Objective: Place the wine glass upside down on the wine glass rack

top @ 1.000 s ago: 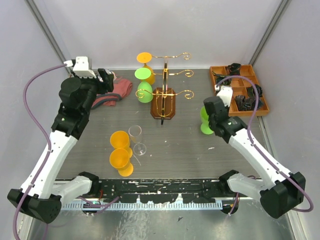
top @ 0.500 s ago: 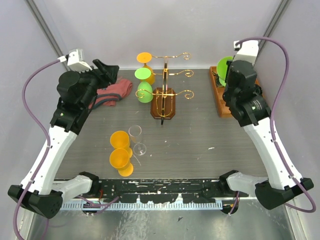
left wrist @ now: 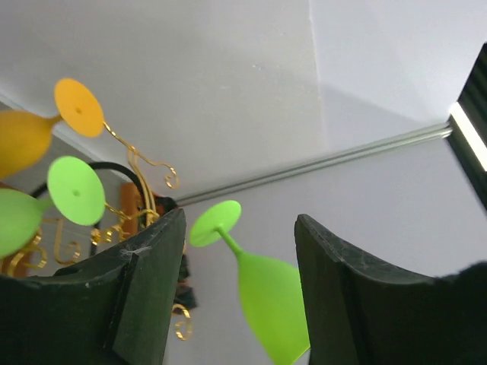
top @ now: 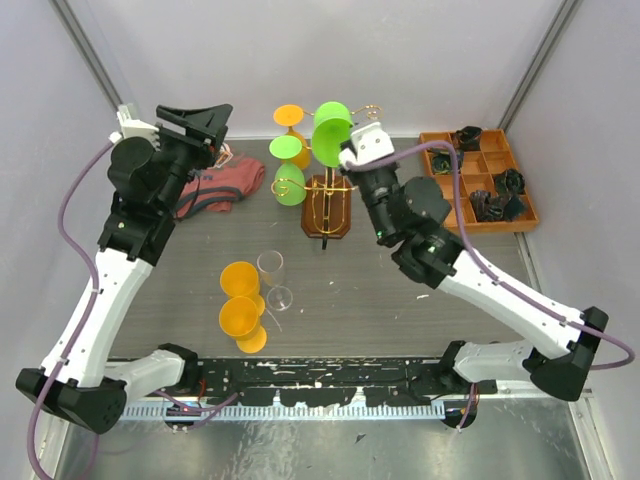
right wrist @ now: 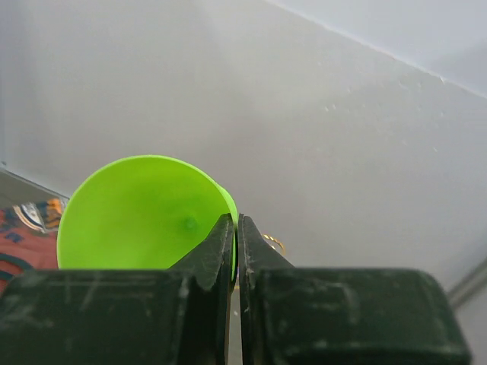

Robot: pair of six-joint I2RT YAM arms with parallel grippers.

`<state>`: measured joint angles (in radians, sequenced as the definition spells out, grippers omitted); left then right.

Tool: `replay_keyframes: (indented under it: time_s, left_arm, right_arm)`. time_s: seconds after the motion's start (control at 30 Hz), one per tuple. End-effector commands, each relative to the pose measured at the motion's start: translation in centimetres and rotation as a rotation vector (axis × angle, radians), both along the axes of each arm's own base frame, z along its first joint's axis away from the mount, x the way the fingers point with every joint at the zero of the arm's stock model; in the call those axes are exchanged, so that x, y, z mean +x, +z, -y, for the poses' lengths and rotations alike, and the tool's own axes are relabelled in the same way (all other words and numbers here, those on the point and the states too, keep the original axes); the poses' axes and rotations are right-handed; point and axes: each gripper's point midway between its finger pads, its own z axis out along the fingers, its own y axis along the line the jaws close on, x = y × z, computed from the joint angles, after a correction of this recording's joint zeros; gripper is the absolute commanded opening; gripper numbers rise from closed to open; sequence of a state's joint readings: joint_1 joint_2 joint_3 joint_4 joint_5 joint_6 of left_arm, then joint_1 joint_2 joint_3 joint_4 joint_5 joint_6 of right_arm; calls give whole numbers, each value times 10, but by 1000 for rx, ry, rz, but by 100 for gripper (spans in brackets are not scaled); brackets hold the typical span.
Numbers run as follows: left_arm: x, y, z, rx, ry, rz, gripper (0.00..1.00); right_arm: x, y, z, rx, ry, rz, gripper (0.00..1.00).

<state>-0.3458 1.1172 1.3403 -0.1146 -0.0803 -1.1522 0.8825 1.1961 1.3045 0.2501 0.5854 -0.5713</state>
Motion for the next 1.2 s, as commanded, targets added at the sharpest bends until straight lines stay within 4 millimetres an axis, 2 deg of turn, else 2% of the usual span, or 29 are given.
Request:
replay_keyframes:
  time_s: [0.0,0.2,0.37,0.47,0.77,0.97,1.17]
  left_arm:
    - [-8,10,-4,-303,-25,-55,65]
    - [-17,-4,-10,-439,-23,-143,60]
    - [-21,-10,2,-551,-111,-198,58]
    - [-24,-14,8,-567,-146,-229,57]
    - [-29,-24,10,-572,-160,-253,56]
    - [-28,-32,13,-565,-173,-271,56]
    - [-30,-44,13,-541,-167,-290,56]
  right_arm:
    - [-31,59,-16,130,69,260,1]
    - [-45,50,-57,143,162,293,1]
    - [-53,40,-88,137,239,303,1]
    - [-54,33,-102,132,253,304,1]
    - [-64,25,-141,112,302,341,1]
    - [-74,24,-151,111,326,370,1]
    - [-78,27,-151,106,328,399,1]
